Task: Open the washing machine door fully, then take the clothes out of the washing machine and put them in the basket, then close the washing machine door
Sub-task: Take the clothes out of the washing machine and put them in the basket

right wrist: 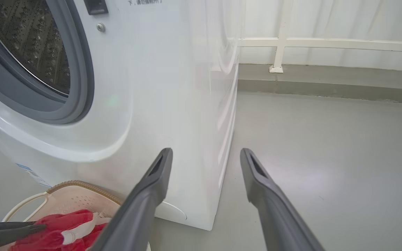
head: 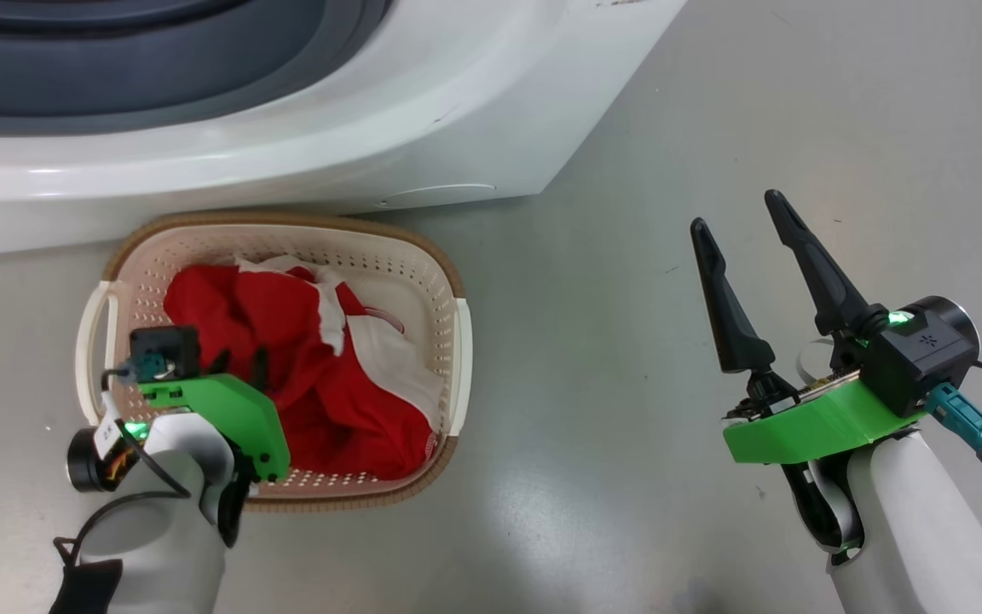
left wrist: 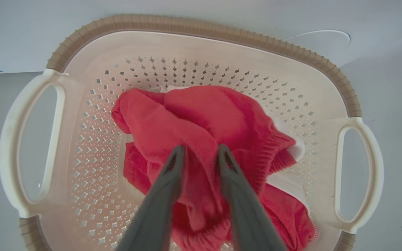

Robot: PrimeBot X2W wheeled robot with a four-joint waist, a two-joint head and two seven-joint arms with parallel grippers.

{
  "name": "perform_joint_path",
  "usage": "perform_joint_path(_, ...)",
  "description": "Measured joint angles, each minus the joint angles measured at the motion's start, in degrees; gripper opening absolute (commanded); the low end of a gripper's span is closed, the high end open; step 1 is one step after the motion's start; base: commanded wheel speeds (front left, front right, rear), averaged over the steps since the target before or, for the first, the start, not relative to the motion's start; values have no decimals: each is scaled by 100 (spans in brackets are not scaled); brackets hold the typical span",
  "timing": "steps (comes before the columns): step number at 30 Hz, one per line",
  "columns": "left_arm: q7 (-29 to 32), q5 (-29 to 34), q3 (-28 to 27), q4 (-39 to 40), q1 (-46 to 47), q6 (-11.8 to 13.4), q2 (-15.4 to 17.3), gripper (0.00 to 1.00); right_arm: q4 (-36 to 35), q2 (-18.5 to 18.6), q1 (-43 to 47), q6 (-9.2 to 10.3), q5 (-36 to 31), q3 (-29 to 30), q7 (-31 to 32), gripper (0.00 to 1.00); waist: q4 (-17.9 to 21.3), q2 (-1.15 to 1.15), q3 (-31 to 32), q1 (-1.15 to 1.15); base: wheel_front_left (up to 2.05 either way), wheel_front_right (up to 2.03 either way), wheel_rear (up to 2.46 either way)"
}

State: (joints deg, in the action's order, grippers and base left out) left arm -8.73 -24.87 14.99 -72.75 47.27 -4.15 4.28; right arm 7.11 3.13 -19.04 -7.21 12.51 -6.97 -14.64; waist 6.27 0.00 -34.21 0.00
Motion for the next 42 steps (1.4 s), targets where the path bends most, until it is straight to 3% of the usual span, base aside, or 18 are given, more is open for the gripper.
perform_joint_path(9, -261, -52, 65, -77, 1, 0, -119, 100, 59, 0, 1, 0, 0, 1, 0, 100, -92, 0, 147, 0, 0, 0, 0)
perform_joint_path(16, -538, -60, 159, 260, -38, -142, -159, 100, 135, 0, 4, 0, -8, 4, 0, 100, -217, 0, 413, 0, 0, 0, 0)
perform_joint_path(25, -557, -16, -344, 1909, -801, -126, -136, 100, 236, 2, 35, 0, -9, 40, 0, 100, -386, 0, 893, 0, 0, 0, 0)
perform_joint_path(42, -582, 800, -1103, 4712, -2326, -32, -167, 100, 421, -8, 511, 0, -154, 376, 0, 100, -598, 0, 1860, 0, 0, 0, 0)
